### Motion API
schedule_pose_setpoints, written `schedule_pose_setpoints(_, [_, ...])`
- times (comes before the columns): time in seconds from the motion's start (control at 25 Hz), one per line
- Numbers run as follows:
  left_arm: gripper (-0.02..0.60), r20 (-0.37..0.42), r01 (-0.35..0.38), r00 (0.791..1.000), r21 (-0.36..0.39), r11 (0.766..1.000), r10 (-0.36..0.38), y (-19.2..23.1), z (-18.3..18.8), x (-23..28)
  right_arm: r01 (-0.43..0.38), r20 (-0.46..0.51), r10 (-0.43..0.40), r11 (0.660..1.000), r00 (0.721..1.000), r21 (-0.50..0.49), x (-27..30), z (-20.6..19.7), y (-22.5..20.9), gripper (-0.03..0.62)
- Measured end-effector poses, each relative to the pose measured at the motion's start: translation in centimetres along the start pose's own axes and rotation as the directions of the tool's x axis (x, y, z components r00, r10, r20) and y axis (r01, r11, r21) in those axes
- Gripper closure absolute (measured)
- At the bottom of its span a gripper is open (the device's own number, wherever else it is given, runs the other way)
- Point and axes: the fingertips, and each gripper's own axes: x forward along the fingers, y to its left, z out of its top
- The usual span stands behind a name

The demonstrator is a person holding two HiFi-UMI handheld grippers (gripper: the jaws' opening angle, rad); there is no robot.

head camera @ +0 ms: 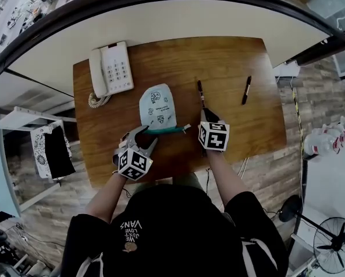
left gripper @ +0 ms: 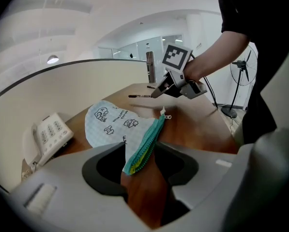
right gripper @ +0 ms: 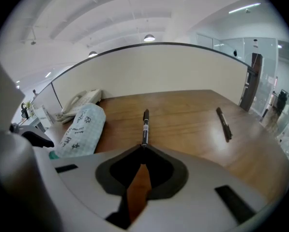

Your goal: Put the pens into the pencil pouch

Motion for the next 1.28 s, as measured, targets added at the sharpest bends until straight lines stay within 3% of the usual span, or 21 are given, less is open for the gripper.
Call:
schedule_pose_setpoints(0.44, [0.413, -0.018, 0.046, 0.999, 0.102, 0.994, -0.045, -0.5, 0.3, 1.0, -0.002, 0.039, -0.001, 0.997, 0.999, 0.075, -6.7, -4.2, 2.3, 0.553])
schedule_pose_setpoints(0.8, [0.478, -0.045, 0.054, 0.998, 0.156, 0.986, -0.047, -0.5, -0.2, 1.3, -0.007, 0.047, 0.003, 0.995, 0.999, 0.096, -10.1, -7.4, 5.7, 0.553])
schedule_pose_setpoints(1.04, [0.544, 0.013, 0.082, 0.996, 0.069, 0.994, -0.083, -0.2, 1.3, 0.8, -0.024, 0.069, 0.018, 0.997, 0.997, 0.08, -12.4, -8.4, 8.2, 0.553])
schedule_pose_setpoints(1.28, [0.554, 0.104, 0.1, 0.99, 0.009, 0.995, -0.1, -0.1, 3.7, -0.1, -0.044, 0.076, 0.039, 0.997, 0.996, 0.07, -14.0, -9.2, 10.6, 0.553])
